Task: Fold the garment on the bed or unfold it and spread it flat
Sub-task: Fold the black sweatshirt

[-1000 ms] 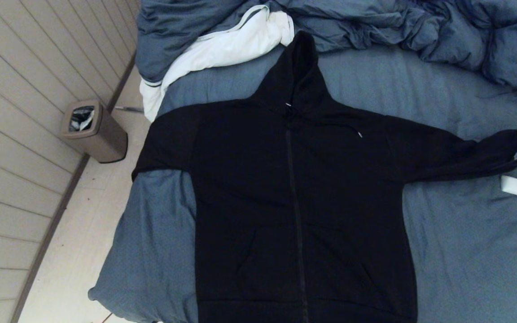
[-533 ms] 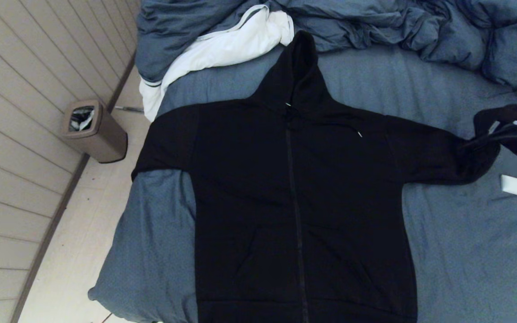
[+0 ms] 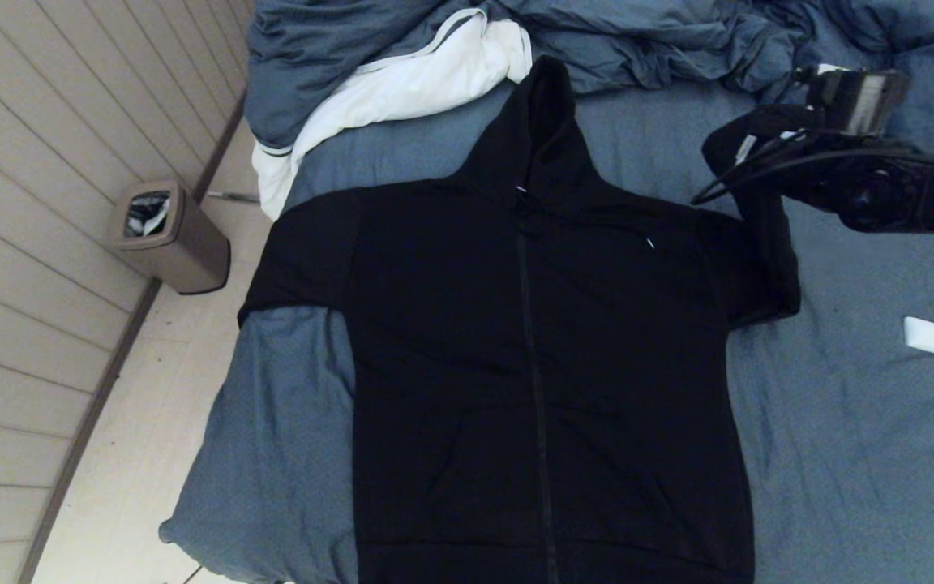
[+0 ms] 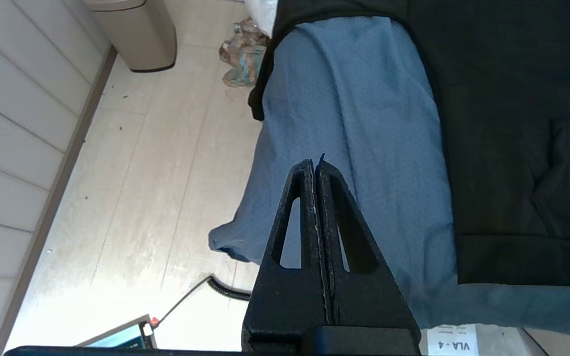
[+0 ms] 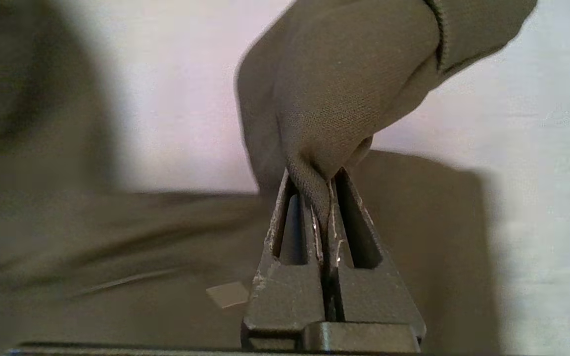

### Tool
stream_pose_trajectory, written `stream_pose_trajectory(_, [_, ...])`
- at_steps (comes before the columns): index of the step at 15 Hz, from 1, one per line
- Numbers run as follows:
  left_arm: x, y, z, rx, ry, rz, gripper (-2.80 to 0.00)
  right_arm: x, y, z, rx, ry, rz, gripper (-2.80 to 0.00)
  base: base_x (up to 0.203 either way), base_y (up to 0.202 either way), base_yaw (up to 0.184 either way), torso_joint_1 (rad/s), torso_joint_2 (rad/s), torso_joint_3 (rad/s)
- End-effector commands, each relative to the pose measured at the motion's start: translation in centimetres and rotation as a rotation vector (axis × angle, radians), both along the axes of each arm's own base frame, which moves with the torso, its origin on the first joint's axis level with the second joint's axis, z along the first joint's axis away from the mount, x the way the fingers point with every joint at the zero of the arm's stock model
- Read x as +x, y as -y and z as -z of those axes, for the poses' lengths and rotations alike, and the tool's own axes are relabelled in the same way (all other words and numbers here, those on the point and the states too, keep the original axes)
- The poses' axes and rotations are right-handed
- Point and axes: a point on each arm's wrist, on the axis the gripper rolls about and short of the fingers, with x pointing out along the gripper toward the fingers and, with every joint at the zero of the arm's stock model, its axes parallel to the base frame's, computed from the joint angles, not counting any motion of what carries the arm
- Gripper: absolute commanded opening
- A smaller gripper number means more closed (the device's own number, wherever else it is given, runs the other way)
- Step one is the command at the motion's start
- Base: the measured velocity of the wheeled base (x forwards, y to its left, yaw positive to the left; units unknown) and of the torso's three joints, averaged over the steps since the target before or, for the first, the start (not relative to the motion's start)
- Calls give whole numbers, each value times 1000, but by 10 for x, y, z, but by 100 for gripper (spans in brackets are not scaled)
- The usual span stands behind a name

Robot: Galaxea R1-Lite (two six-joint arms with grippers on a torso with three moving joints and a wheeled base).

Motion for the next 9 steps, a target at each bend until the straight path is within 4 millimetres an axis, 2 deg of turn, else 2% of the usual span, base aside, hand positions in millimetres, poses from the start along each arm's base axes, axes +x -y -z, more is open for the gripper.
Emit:
stream_pose_trajectory(1, [0,0,0,-1,0,0,-280,-14,-54,-22,-1,48,-94,-280,0,0,0,0,0,0])
stream_pose_trajectory(5, [0,0,-1,-1,3,0,-280,-24,-134,-18,-40,28,-187,-280,0,0,0,0,0,0])
stream_pose_trajectory(7, [0,0,-1,-1,3,0,-280,-22,-157,-7,-82,0,-216,-280,0,0,0,0,0,0])
stream_pose_trajectory(9, [0,0,-1,-1,3,0,-280,-21,-170,-1,-95,-13,-241,-280,0,0,0,0,0,0])
